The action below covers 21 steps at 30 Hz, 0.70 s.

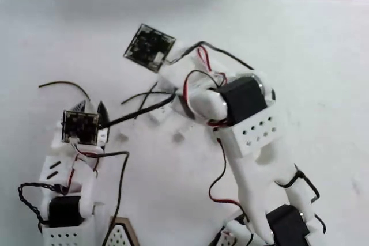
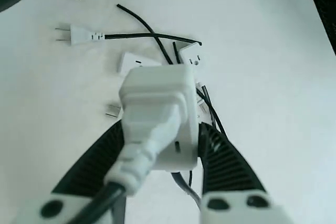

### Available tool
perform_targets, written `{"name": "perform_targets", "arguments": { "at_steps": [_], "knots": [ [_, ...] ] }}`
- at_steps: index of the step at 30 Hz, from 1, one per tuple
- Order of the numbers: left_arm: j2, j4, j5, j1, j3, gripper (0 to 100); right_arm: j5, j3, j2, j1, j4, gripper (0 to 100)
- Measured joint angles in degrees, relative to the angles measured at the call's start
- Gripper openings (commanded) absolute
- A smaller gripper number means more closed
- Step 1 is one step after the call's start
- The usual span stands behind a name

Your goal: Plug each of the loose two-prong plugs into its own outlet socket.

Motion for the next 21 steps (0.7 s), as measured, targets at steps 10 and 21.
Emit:
{"name": "perform_targets", "arguments": {
  "at_steps": [10,21],
  "knots": [
    [0.0,0.0,0.0,0.0,0.0,14,5.2,-0.6,13.8,11.2,-14.5,1.9],
    [0.0,0.0,0.0,0.0,0.0,14,9.5,-4.0,38.3,13.9,-40.3,1.9]
  ]
}}
